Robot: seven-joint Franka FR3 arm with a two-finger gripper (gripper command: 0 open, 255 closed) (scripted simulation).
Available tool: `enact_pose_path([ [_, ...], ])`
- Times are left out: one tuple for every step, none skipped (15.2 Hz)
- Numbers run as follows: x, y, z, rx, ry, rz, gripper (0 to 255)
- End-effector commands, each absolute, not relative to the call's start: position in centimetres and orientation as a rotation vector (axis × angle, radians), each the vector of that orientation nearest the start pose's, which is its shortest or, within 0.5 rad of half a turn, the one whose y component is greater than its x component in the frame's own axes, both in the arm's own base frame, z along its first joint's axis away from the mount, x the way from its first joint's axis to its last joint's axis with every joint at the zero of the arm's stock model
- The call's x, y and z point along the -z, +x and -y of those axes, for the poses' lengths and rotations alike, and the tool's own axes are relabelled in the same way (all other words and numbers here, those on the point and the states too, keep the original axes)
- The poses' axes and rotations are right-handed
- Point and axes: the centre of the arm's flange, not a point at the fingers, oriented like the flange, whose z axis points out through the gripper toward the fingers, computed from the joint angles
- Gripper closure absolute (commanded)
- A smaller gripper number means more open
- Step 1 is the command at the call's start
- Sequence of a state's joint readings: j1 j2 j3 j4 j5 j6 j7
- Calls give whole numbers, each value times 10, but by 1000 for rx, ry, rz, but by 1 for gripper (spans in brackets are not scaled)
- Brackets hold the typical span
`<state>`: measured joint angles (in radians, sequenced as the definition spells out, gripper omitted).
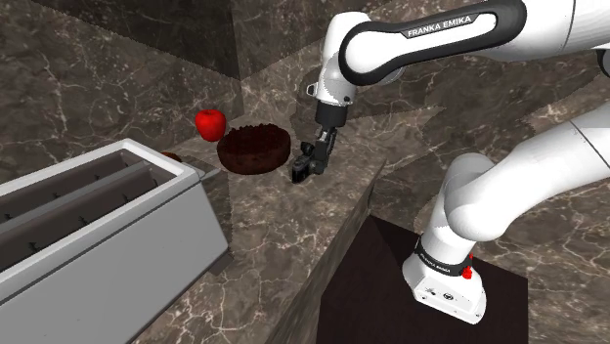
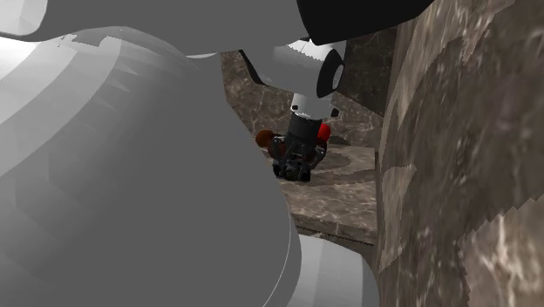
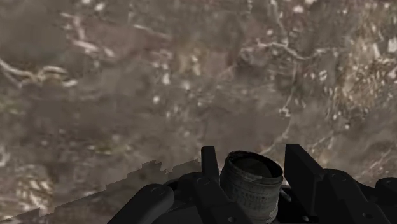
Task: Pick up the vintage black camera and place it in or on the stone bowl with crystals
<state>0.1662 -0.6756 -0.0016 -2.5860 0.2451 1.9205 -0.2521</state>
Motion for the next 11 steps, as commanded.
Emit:
enact_pose_path([
  [-477, 339, -74, 30, -2870, 484, 255],
  [-482, 339, -74, 30, -2870, 484, 255],
  [-488, 339, -74, 30, -2870, 484, 255],
  [-493, 339, -74, 30, -2870, 484, 255],
  [-498, 339, -74, 30, -2870, 484, 255],
  [-503, 339, -74, 30, -2870, 484, 255],
  [-509, 339, -74, 30, -2870, 484, 255],
  [-514, 339, -74, 30, -2870, 484, 255],
  [-519, 339, -74, 30, -2870, 484, 255],
  [-525, 339, -74, 30, -2870, 484, 255],
  [-530, 339, -74, 30, -2870, 484, 255],
])
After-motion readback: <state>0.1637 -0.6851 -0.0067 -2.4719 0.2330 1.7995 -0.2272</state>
